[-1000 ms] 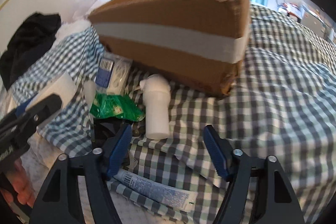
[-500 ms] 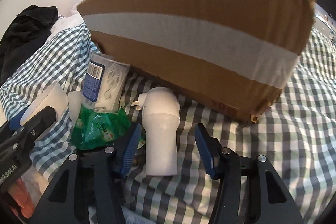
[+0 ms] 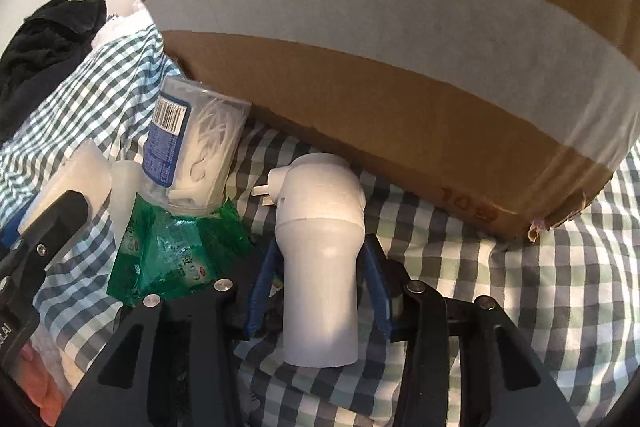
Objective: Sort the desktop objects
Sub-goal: 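Grasp the white plastic bottle with the right tool while the left tool holds the tape roll, then carry the tape roll and white bottle into the cardboard box and open both tools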
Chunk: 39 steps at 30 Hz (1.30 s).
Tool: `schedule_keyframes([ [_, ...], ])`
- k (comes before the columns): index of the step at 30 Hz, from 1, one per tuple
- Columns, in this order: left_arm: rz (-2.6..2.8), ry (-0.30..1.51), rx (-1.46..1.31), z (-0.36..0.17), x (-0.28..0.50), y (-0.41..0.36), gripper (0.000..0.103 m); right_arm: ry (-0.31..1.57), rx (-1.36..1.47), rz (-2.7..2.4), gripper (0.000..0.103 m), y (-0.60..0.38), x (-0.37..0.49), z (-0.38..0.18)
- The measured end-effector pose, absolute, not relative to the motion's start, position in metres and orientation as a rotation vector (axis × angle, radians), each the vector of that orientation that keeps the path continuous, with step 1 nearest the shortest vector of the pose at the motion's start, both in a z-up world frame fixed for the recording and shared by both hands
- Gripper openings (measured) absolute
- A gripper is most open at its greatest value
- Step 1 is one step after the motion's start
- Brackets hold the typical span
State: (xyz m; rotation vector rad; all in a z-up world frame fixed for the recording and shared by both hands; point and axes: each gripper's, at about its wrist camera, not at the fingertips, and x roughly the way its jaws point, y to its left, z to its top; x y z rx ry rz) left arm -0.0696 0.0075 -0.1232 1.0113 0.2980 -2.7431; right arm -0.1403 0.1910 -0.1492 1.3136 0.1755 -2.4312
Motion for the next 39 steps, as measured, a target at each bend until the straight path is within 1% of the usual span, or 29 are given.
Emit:
schedule_keyframes([
  [10, -2.769, 0.255, 1.002, -0.117, -0.063, 0.016, 0.08, 0.193, 1.267, -2.465, 0.042, 0.192, -0.13, -0.129],
  [22, -2.79, 0.198, 0.959, -0.109, -0.051, 0.024, 0.08, 0.136, 1.19, -2.49, 0.042, 0.194, -0.104, -0.097],
  [33, -2.872, 0.158, 0.895, -0.08, -0.031, 0.034, 0.08, 0.102, 1.117, -2.52, 0.042, 0.21, -0.065, -0.063],
  [39, -2.94, 0.11, 0.847, -0.058, -0.026, 0.048, 0.08, 0.036, 1.038, -2.566, 0.042, 0.227, -0.046, -0.036],
])
